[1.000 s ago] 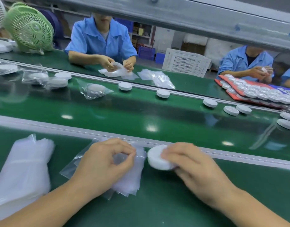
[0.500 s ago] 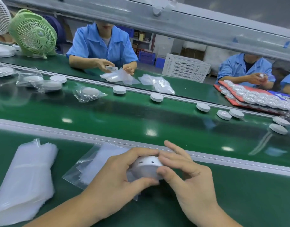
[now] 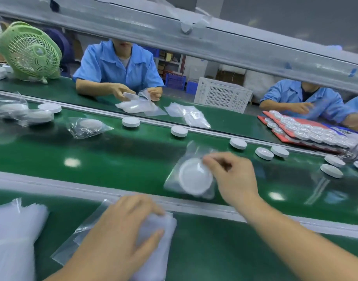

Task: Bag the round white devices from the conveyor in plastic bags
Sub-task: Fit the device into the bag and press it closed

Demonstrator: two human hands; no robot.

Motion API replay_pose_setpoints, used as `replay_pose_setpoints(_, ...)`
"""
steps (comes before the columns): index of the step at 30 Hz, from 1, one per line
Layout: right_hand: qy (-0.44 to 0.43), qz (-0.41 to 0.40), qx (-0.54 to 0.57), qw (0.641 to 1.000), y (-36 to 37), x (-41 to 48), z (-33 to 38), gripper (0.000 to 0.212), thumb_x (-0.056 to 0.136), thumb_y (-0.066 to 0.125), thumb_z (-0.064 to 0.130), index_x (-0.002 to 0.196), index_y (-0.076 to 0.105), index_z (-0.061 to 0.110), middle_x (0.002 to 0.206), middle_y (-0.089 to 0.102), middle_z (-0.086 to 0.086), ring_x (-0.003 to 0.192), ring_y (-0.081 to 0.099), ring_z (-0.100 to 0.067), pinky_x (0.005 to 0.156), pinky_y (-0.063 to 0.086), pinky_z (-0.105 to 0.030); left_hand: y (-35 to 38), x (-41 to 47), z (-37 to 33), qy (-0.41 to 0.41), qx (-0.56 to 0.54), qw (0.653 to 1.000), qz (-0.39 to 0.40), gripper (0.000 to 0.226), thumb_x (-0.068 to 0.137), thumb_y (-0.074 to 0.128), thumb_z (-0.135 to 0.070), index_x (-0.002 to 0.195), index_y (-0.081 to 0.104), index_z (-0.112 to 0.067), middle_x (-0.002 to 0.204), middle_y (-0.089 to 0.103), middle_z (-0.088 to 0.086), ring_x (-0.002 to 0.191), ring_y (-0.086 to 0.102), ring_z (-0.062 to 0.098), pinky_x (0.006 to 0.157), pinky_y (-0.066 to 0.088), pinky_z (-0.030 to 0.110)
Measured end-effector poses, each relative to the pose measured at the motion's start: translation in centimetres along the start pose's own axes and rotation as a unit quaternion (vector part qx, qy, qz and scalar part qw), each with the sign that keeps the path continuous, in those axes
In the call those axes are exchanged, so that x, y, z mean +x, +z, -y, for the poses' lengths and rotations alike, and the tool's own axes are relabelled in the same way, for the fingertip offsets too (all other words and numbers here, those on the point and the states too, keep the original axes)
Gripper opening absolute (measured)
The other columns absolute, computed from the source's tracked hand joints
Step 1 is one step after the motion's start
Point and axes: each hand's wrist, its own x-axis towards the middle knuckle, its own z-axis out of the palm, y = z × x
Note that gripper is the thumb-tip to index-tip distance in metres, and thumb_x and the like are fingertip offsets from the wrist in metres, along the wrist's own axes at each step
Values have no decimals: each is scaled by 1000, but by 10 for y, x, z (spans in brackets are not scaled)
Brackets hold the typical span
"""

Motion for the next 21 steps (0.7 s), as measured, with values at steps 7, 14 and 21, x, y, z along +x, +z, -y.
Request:
replay_pose_setpoints(7,63,65,-293,952,47,138,-74,28,105,53,20,86,73,21,83,66,0,79,63,-26,60,41,-32,7,3,17,18,61,983,173,15,73,50,-75,77,62,-68,82,57,-41,84,48,-22,97,42,12)
replay_pose_setpoints(14,45,176,-324,928,89,118,-70,31,105,45,42,116,71,30,110,72,2,90,67,-20,78,55,-31,11,0,27,55,60,987,138,26,88,37,-67,92,63,-70,101,57,-42,92,51,-13,83,34,15)
replay_pose_setpoints(21,-83,144,-76,983,37,-26,-22,28,95,53,54,92,76,38,102,71,25,99,65,0,82,43,-11,22,-5,17,30,27,998,46,14,75,61,-67,83,70,-60,95,58,-42,92,45,-13,83,37,21)
